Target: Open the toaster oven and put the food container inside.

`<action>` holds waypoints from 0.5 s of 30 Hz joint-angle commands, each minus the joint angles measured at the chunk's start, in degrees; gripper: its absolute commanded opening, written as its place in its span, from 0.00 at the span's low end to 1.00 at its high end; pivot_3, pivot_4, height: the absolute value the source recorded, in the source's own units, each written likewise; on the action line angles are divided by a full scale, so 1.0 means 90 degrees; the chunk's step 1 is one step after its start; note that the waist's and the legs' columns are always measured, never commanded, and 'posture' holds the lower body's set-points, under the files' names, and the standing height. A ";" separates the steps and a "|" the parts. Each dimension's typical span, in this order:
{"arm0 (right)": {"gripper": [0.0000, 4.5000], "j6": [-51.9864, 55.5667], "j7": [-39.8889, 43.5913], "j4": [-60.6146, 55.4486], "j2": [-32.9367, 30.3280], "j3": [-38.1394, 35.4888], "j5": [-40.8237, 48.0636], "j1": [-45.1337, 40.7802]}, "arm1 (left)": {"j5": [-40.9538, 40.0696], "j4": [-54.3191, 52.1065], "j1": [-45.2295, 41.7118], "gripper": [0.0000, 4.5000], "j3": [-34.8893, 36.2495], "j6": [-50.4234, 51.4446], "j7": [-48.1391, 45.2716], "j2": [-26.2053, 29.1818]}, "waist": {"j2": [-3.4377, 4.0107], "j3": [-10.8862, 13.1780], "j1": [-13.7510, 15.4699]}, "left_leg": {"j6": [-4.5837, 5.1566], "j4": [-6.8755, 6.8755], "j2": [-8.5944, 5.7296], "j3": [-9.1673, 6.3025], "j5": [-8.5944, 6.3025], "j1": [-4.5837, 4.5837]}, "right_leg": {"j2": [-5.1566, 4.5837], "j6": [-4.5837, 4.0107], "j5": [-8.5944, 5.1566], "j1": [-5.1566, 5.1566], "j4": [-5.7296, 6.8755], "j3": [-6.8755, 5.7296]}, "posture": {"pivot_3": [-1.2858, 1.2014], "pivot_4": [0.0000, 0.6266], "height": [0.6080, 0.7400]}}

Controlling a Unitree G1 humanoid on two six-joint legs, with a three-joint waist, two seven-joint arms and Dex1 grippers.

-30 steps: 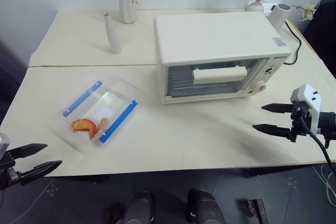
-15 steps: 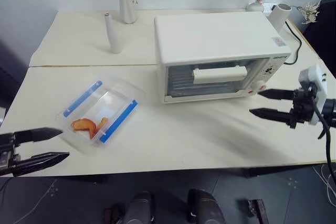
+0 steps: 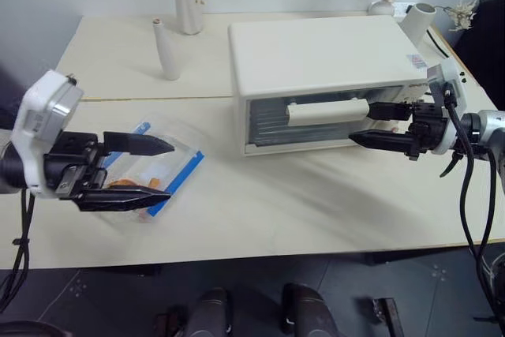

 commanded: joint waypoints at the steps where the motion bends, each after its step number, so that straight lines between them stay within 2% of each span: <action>1: 1.00 0.0120 0.0075 -0.0662 -0.0046 -0.0273 0.0369 0.0150 | 0.0350 0.0211 -0.0480 1.00 -0.0443 -0.0342 -0.0112 -0.0159 | 0.0000 0.0000 0.0003 | 0.0000 0.0000 0.0000 0.0001 0.0000 0.0000 | 0.0000 0.0000 0.0000 0.0000 0.0000 0.0001 | 0.52 0.24 1.00; 7: 1.00 0.0223 -0.0166 -0.1455 -0.0009 -0.0603 0.0679 0.0788 | 0.0912 0.0760 -0.1814 1.00 -0.1410 -0.0463 0.0189 -0.0973 | -0.0005 0.0001 0.0032 | 0.0000 0.0005 0.0000 0.0001 0.0000 -0.0002 | 0.0003 0.0001 0.0000 0.0000 0.0004 0.0002 | 0.52 0.24 1.00; 8: 1.00 0.0279 -0.0235 -0.1567 0.0007 -0.0691 0.0776 0.0887 | 0.1085 0.0880 -0.2068 0.91 -0.1605 -0.0557 0.0249 -0.1191 | -0.0005 0.0001 0.0036 | 0.0000 0.0005 0.0001 0.0003 0.0000 0.0000 | 0.0003 0.0000 0.0000 -0.0001 0.0007 0.0002 | 0.52 0.24 1.00; 12: 1.00 0.0305 -0.0437 -0.1949 0.0049 -0.0888 0.0948 0.1307 | 0.1738 0.1379 -0.2899 0.69 -0.2214 -0.0849 0.0477 -0.1988 | -0.0006 0.0001 0.0051 | -0.0003 0.0006 0.0001 0.0002 0.0002 -0.0001 | 0.0007 0.0001 0.0000 -0.0001 0.0009 0.0002 | 0.52 0.24 1.00; 15: 1.00 0.0306 -0.0690 -0.2165 0.0165 -0.1042 0.1055 0.1561 | 0.2484 0.1893 -0.3377 0.47 -0.2749 -0.1411 0.0455 -0.2529 | -0.0009 0.0003 0.0084 | -0.0002 0.0007 0.0000 0.0002 0.0002 -0.0002 | 0.0009 0.0001 0.0000 -0.0001 0.0008 0.0001 | 0.52 0.24 1.00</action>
